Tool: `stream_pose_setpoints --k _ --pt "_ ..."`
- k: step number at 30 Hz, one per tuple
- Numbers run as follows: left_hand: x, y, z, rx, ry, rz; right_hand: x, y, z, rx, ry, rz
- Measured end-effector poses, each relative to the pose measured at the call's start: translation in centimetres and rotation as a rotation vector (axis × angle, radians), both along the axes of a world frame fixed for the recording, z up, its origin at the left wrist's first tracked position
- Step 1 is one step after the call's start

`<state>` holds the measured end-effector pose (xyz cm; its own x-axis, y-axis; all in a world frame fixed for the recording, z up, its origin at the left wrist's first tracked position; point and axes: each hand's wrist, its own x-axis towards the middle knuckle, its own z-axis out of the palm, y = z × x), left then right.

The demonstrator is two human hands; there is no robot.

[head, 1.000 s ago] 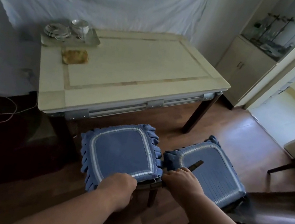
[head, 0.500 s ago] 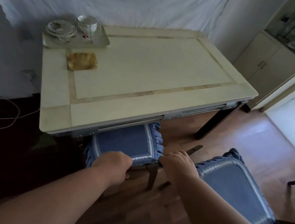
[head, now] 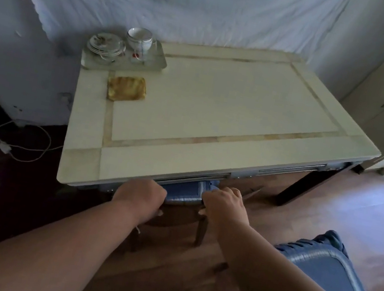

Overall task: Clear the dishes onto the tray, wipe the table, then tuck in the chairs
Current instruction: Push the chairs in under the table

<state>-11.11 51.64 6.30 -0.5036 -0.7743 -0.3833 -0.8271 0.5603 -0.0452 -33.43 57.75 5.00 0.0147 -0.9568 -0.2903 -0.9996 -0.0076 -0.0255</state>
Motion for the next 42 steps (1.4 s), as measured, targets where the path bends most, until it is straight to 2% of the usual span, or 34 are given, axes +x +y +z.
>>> stream_pose_setpoints --k 9,12,14,16,18,21,25,29,33,36,42 --pt "-2.9 -1.2 0.4 -0.021 -0.103 0.330 -1.2 -3.3 0.7 0.023 -0.045 0.083" --pt "-4.3 0.0 0.5 -0.061 -0.211 0.466 -1.0 -3.7 1.7 0.150 -0.023 0.075" --pt "-5.0 0.9 0.3 -0.085 -0.199 0.581 -1.2 -4.3 3.0 0.253 -0.043 0.068" --pt "-5.4 2.0 0.0 -0.097 -0.131 0.649 -2.0 -4.7 4.2 0.331 -0.194 0.037" --pt "-5.5 3.4 -0.2 -0.076 -0.045 0.630 -3.6 -4.2 5.1 0.379 -0.542 -0.084" --pt "-5.2 5.0 0.3 -0.035 0.187 0.625 -5.9 -1.8 5.9 0.268 -1.008 -0.329" --pt "-5.3 7.8 1.1 -0.035 0.626 0.761 -7.8 3.5 4.5 0.121 -1.282 -0.536" --pt "-7.6 11.7 2.0 -0.048 0.784 0.739 -10.2 10.6 4.7 -0.016 -1.537 -0.808" --pt "-11.7 15.5 4.0 0.037 0.827 0.655 -14.7 18.3 6.5 -0.163 -1.630 -1.021" --pt "-14.5 18.2 4.7 0.105 0.871 0.606 -17.5 23.1 7.0 -0.238 -1.653 -1.087" --pt "-23.7 27.8 5.5 0.317 0.881 0.480 -23.4 34.7 9.3 -0.455 -1.597 -1.258"
